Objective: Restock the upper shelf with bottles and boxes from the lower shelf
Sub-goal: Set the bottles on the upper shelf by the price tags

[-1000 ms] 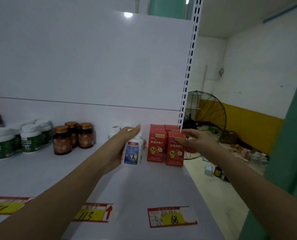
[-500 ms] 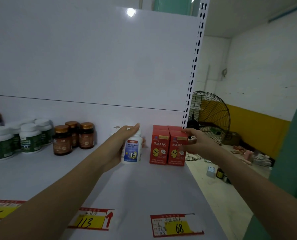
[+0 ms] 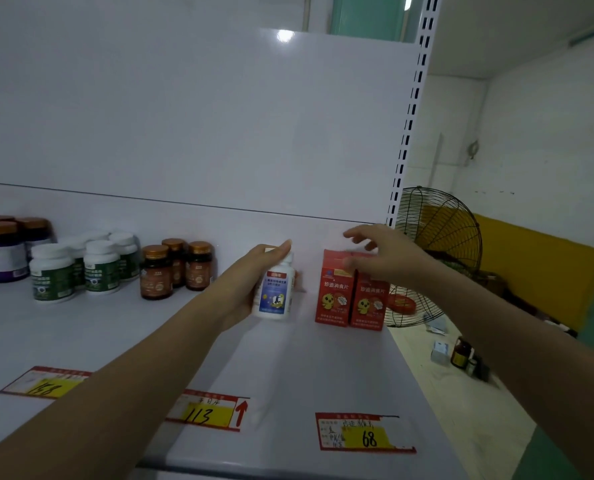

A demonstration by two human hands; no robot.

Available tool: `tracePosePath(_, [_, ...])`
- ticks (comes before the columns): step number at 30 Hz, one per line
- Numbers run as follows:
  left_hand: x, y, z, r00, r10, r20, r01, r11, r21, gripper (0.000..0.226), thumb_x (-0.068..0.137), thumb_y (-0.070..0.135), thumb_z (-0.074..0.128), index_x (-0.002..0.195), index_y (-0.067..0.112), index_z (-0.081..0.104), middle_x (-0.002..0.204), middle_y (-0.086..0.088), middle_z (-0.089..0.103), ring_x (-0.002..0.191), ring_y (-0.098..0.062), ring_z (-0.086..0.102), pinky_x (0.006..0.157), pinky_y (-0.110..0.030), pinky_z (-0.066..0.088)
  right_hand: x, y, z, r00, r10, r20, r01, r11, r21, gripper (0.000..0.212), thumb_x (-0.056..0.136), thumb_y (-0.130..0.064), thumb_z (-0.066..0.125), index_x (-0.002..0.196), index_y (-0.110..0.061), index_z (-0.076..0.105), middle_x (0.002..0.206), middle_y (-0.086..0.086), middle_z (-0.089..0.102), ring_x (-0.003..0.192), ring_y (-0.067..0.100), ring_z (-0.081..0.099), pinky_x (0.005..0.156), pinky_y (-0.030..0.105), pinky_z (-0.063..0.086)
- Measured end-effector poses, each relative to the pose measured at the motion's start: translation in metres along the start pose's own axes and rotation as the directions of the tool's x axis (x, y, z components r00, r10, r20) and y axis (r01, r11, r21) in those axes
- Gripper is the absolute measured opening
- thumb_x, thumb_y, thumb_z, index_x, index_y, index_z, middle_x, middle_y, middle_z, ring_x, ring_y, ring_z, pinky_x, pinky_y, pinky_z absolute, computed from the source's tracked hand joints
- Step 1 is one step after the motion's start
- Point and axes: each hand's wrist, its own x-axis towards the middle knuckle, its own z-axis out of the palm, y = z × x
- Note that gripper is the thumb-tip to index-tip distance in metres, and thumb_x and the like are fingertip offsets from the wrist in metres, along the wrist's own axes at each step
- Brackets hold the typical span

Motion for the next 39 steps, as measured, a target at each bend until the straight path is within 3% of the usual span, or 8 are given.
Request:
tracePosePath(3, [-0.013, 0.009, -0.005, 1.0, 0.02, -0.023, -0.02, 1.0, 0.001, 0.033, 0.087, 0.041, 0.059, 0.103, 0.013, 0.049, 0.091, -0.011, 0.064, 0.086, -0.025, 0.061, 0.087, -0.04, 0.052, 0.011, -0.034, 0.011, 0.988, -0.044, 0.15, 0.058, 0.994, -0.091, 0.047, 0.088, -0.035, 0.062, 0.132, -0.025, 0.05, 0.13, 0.001, 0.053, 0.106, 0.013, 0.051, 0.082, 0.024, 0.04])
tracePosePath(6, [-0.03, 0.017, -0.017, 0.996, 0.024, -0.088, -0.023, 1.0, 0.011, 0.033, 0.087, 0.038, 0.061, 0.104, 0.012, 0.052, 0.101, -0.014, 0.066, 0.094, -0.028, 0.063, 0.092, -0.046, 0.051, 0.019, -0.06, 0.032, 0.953, -0.031, 0.302, 0.097, 0.974, -0.207, 0.049, 0.088, -0.037, 0.061, 0.134, -0.024, 0.049, 0.134, 0.0, 0.051, 0.117, 0.015, 0.05, 0.089, 0.022, 0.036])
tracePosePath(9, [-0.049, 0.023, -0.032, 0.986, 0.048, -0.161, -0.05, 0.999, -0.006, 0.023, 0.086, 0.034, 0.063, 0.091, 0.013, 0.053, 0.087, -0.008, 0.066, 0.081, -0.024, 0.065, 0.083, -0.04, 0.053, 0.022, -0.076, 0.051, 0.918, -0.015, 0.396, 0.135, 0.951, -0.277, 0.051, 0.087, -0.042, 0.06, 0.134, -0.024, 0.049, 0.138, 0.0, 0.049, 0.126, 0.019, 0.045, 0.097, 0.025, 0.035])
tracePosePath(12, [-0.066, 0.026, -0.047, 0.973, 0.068, -0.219, -0.074, 0.997, -0.023, 0.018, 0.088, 0.029, 0.062, 0.092, 0.013, 0.054, 0.085, -0.007, 0.062, 0.076, -0.021, 0.063, 0.082, -0.036, 0.052, 0.023, -0.086, 0.069, 0.89, -0.031, 0.455, 0.182, 0.939, -0.291, 0.049, 0.087, -0.045, 0.06, 0.132, -0.025, 0.052, 0.138, 0.0, 0.05, 0.126, 0.019, 0.046, 0.098, 0.025, 0.035])
tracePosePath(22, [-0.146, 0.051, -0.11, 0.915, 0.121, -0.385, -0.124, 0.992, 0.016, 0.018, 0.09, 0.031, 0.057, 0.102, 0.017, 0.057, 0.087, -0.002, 0.067, 0.073, -0.014, 0.066, 0.068, -0.027, 0.057, 0.027, -0.172, 0.118, 0.813, -0.181, 0.554, 0.335, 0.923, -0.19, 0.054, 0.087, -0.045, 0.058, 0.136, -0.023, 0.048, 0.141, -0.001, 0.048, 0.125, 0.018, 0.047, 0.102, 0.027, 0.036])
tracePosePath(29, [-0.224, 0.077, -0.195, 0.862, 0.177, -0.476, -0.164, 0.984, 0.07, 0.015, 0.089, 0.035, 0.057, 0.092, 0.02, 0.057, 0.077, 0.0, 0.07, 0.064, -0.011, 0.069, 0.059, -0.024, 0.056, 0.024, -0.289, 0.167, 0.761, -0.284, 0.584, 0.429, 0.895, -0.124, 0.055, 0.087, -0.048, 0.058, 0.136, -0.024, 0.047, 0.141, 0.0, 0.047, 0.125, 0.018, 0.047, 0.101, 0.028, 0.04])
tracePosePath(32, [-0.268, 0.094, -0.24, 0.833, 0.2, -0.515, -0.16, 0.98, 0.122, 0.018, 0.09, 0.035, 0.057, 0.096, 0.018, 0.057, 0.079, -0.002, 0.068, 0.065, -0.013, 0.068, 0.061, -0.026, 0.056, 0.024, -0.352, 0.19, 0.745, -0.35, 0.568, 0.464, 0.884, -0.064, 0.054, 0.088, -0.047, 0.058, 0.135, -0.024, 0.048, 0.139, 0.0, 0.05, 0.123, 0.018, 0.049, 0.096, 0.027, 0.04])
tracePosePath(39, [-0.355, 0.143, -0.354, 0.769, 0.227, -0.598, -0.128, 0.97, 0.205, 0.021, 0.09, 0.036, 0.055, 0.092, 0.016, 0.058, 0.081, -0.004, 0.069, 0.064, -0.013, 0.067, 0.061, -0.024, 0.057, 0.024, -0.489, 0.257, 0.711, -0.447, 0.543, 0.515, 0.856, 0.03, 0.052, 0.09, -0.045, 0.056, 0.136, -0.023, 0.047, 0.138, 0.001, 0.051, 0.123, 0.019, 0.05, 0.103, 0.03, 0.039])
